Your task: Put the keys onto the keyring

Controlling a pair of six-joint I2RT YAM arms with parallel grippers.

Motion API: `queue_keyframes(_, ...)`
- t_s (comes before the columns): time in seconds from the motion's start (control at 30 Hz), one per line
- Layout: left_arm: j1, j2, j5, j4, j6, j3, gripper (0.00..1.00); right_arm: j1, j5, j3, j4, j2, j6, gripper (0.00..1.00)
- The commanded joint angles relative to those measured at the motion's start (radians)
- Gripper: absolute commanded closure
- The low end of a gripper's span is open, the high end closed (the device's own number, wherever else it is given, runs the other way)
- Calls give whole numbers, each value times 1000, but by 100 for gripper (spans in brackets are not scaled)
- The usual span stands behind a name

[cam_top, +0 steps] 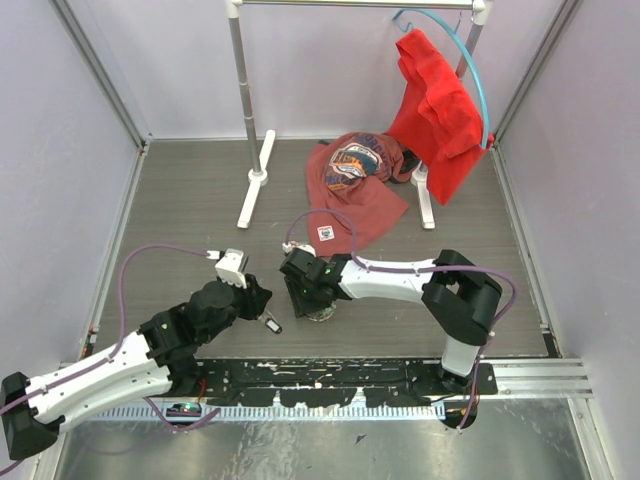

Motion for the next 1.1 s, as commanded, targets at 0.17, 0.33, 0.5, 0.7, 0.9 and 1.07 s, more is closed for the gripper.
queue_keyframes(0.17, 3, 42, -14, 8, 21, 8, 63, 3, 56, 65, 8, 16, 26, 51)
queue_keyframes(0.33, 3, 49, -13, 9, 30, 18, 63, 3, 72, 76, 22, 37, 69, 55)
queue_keyframes(0.5, 3, 49, -13, 8, 35, 17, 63, 3, 94, 84, 18, 53, 87, 60)
queue_keyframes(0.7, 3, 47, -13, 7, 38, 18, 62, 3, 120, 97, 6, 67, 94, 62)
queue_keyframes(0.9, 2, 45, -16, 3, 45, 18, 62, 2, 135, 102, 7, 78, 104, 62)
queue_keyframes(1.07, 3, 47, -16, 2, 48, 20, 62, 2, 149, 109, 6, 81, 110, 67)
